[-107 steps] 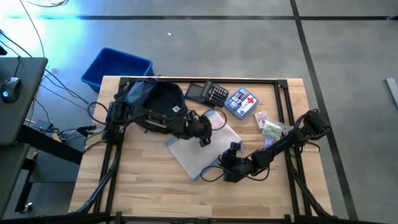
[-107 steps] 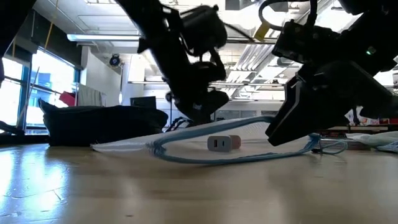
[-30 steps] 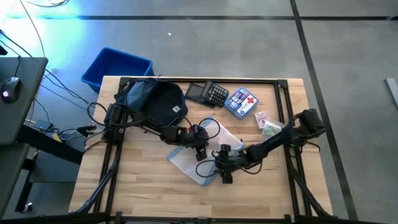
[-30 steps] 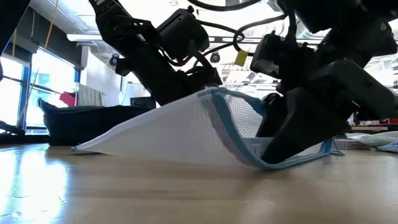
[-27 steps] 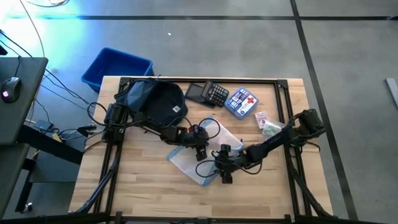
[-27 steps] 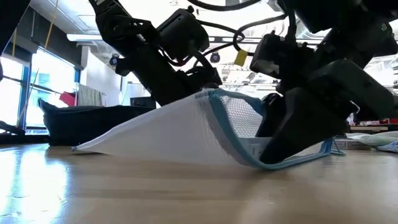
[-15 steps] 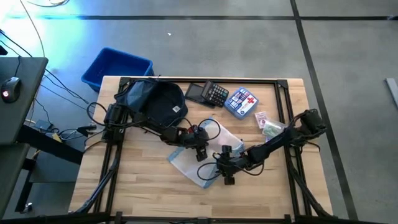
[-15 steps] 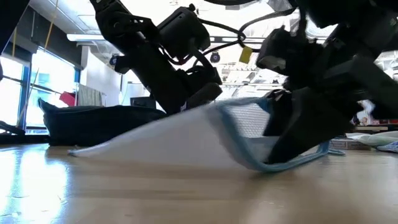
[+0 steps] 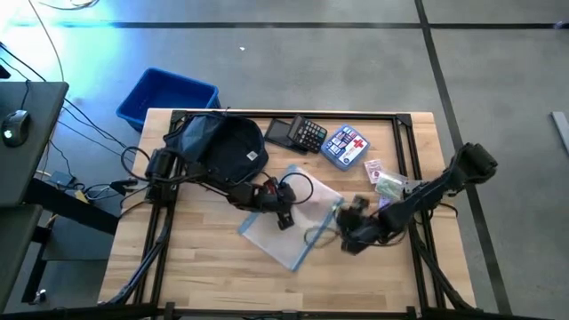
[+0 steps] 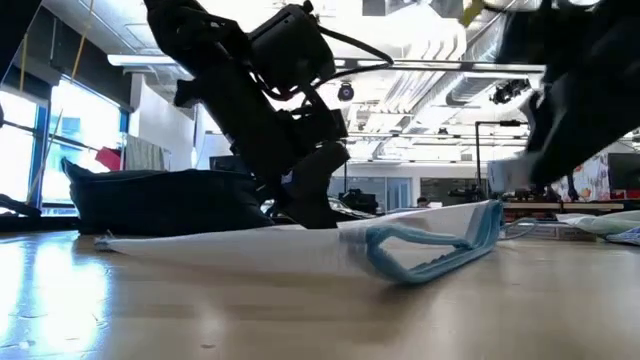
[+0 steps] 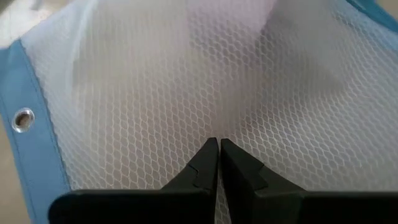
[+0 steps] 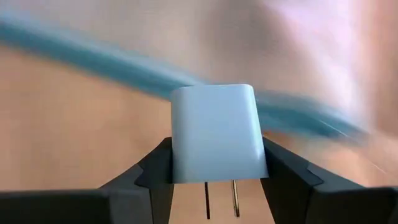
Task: Unpack backpack
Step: Remove the white charger adapter from the transparent zip bag, then remove the pink charger adapter from the transparent zip bag
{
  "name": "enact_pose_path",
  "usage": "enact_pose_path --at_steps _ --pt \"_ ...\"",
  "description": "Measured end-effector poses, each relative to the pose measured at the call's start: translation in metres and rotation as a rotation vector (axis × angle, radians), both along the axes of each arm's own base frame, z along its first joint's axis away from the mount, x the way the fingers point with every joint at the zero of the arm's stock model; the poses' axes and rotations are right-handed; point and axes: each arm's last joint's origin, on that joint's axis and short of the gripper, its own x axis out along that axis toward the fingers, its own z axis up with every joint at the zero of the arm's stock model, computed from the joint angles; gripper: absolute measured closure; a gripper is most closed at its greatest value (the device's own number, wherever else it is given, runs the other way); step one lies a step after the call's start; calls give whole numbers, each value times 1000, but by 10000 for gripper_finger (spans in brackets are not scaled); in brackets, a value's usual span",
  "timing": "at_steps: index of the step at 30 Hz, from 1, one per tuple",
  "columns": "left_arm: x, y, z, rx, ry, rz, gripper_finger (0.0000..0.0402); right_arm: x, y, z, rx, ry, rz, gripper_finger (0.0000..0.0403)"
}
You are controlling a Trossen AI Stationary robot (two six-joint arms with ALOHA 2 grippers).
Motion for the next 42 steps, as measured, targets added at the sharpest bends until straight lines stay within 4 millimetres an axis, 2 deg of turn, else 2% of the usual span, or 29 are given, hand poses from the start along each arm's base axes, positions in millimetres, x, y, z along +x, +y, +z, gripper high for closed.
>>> enact_pose_path --at_steps 5,8,10,13,16,19,22,26,29,32,36,39,42 --pt "-11 -6 19 12 29 -24 402 -22 -49 -29 -65 92 -429 232" --pt "-14 -10 33 28 2 -27 402 -33 -72 -39 -150 71 -606 231" --pt "-15 -15 42 33 -31 -32 402 -37 -81 -44 -183 55 -660 203" --pt "-16 -24 41 33 -38 -53 402 -38 -85 -45 -214 33 -680 128" --pt "-17 -33 43 17 -50 -64 402 -37 -82 -43 -231 6 -665 69" --pt "-19 -47 43 -3 -63 -109 402 -32 -74 -38 -247 -34 -606 36" --pt "-18 -63 48 -27 -137 -152 402 -19 -58 -32 -231 -89 -445 22" --pt "-16 -87 56 -110 -247 -255 402 3 -22 -27 -141 -206 -65 21" --pt "-14 -103 60 -190 -327 -355 400 12 2 -17 -98 -342 114 26" --pt "-14 -119 59 -187 -382 -427 386 16 13 -11 -91 -429 176 32" --pt "-9 -138 50 -131 -389 -486 342 16 13 -10 -100 -443 177 34" --pt "0 -151 43 -80 -355 -498 300 18 11 -10 -99 -444 162 34" --pt "8 -157 34 -37 -234 -484 265 18 10 -10 -85 -447 145 34"
